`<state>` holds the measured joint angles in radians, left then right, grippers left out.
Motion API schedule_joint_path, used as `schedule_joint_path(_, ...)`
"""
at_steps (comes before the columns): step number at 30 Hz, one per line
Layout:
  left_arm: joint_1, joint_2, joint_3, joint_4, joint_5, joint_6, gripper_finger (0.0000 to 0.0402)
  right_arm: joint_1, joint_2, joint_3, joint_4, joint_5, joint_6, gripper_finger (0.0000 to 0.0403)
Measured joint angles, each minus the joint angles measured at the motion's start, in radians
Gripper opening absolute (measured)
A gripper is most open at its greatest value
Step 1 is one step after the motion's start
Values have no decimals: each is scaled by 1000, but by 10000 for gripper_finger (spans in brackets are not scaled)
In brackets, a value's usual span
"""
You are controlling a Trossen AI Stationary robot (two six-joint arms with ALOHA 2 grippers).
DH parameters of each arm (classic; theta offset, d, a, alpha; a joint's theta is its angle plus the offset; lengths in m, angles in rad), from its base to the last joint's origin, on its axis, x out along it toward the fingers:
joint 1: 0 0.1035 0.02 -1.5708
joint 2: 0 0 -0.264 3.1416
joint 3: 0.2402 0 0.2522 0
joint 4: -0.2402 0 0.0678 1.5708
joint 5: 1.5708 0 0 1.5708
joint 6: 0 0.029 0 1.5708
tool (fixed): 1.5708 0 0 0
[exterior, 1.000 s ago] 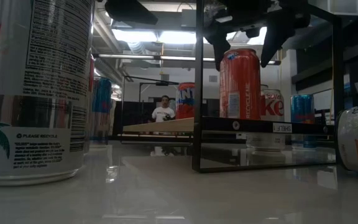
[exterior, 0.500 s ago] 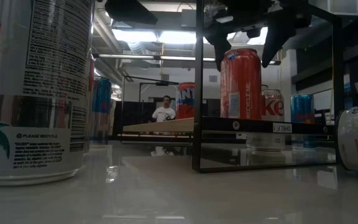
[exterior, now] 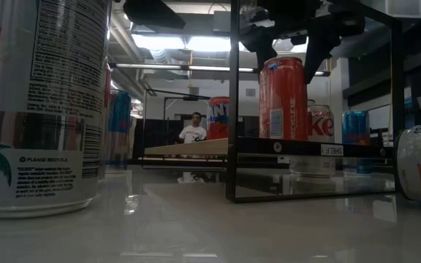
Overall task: Place canned beverage on shelf
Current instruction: Align the left orange soda can with the other orange soda can
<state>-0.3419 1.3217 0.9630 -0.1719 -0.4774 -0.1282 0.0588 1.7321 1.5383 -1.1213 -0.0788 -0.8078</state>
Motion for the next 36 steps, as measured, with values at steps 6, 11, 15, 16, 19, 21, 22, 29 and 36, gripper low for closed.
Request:
schedule_joint_path(6,0,0,0,0,0,0,396,0,0,0,4,2,122,310)
schedule_joint_path(11,0,0,0,0,0,0,396,0,0,0,15,22,331,313)
schedule_joint_path(15,0,0,0,0,0,0,396,1,0,0,28,65,503,297)
schedule_joint_path(16,0,0,0,0,0,0,396,1,0,0,31,80,543,295)
schedule_joint_path(19,0,0,0,0,0,0,396,0,1,-1,36,126,645,294)
schedule_joint_path(21,0,0,0,0,0,0,396,0,1,-2,48,151,709,297)
schedule_joint_path(22,0,0,0,0,0,0,396,0,1,-2,56,168,743,300)
schedule_joint_path(29,0,0,0,0,0,0,396,0,1,-2,82,285,991,301)
schedule_joint_path(36,0,0,0,0,0,0,396,-1,2,-2,40,260,1114,304)
